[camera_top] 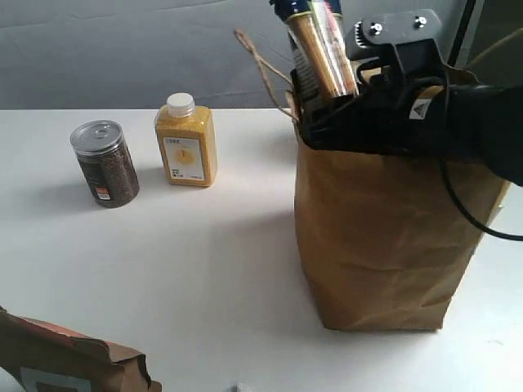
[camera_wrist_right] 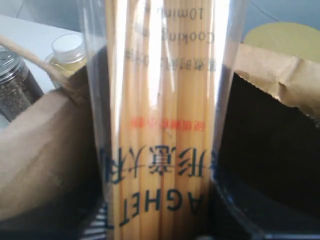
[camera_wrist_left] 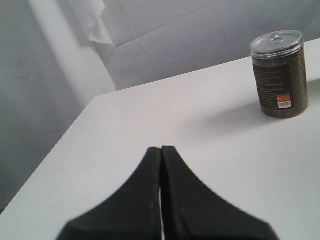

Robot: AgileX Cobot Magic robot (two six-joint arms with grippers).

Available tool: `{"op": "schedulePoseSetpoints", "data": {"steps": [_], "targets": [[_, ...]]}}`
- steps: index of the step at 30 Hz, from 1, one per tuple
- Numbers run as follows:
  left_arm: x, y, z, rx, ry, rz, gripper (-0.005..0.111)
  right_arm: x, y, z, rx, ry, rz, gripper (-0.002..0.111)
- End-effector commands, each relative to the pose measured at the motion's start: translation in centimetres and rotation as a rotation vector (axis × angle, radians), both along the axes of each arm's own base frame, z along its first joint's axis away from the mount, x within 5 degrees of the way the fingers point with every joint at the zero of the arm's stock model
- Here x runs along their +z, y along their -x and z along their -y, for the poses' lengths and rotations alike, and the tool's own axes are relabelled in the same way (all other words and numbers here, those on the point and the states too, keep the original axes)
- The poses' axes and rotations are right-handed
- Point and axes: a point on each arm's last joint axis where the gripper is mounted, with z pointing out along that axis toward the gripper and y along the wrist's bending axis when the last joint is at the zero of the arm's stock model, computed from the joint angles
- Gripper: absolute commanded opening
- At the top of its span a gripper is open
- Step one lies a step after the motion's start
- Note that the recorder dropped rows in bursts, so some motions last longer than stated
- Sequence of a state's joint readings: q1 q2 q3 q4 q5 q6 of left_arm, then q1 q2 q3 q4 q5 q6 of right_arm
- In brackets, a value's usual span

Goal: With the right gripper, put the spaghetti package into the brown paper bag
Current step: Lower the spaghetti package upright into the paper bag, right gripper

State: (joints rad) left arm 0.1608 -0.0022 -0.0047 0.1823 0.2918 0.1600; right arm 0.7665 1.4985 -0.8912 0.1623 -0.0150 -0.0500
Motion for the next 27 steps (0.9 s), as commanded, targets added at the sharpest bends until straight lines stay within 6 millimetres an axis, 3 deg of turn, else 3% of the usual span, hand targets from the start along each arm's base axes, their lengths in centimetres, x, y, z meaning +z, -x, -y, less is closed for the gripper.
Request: {"op": "schedulePoseSetpoints", "data": {"steps": [1,9,15,18,26,27], "targets": [[-0.1,0.0,0.0,-0.002,0.008,0.000,0.000,0.2,0.0,1.1,-0.087,-0.126,0.063,0.000],[-0.1,0.0,0.0,-0.002,0.008,0.000,0.000,-1.6,0.4,2.3,-0.180,-0.195,0.056,0.000],[-0.1,0.0,0.0,-0.002,0.008,0.000,0.000,-1.1,0.2,2.4,-0.226,-0.292,0.069,0.002],[-0.1,0.0,0.0,-0.002,0.008,0.000,0.000,-1.0,0.2,2.3,-0.227,-0.307,0.060,0.013],[-0.1,0.0,0.0,-0.002,0.008,0.000,0.000,-1.3,0.4,2.3,-0.201,-0.284,0.053,0.060],[-0.1,0.0,0.0,-0.002,0.008,0.000,0.000,-1.3,0.4,2.3,-0.201,-0.284,0.053,0.062]]}}
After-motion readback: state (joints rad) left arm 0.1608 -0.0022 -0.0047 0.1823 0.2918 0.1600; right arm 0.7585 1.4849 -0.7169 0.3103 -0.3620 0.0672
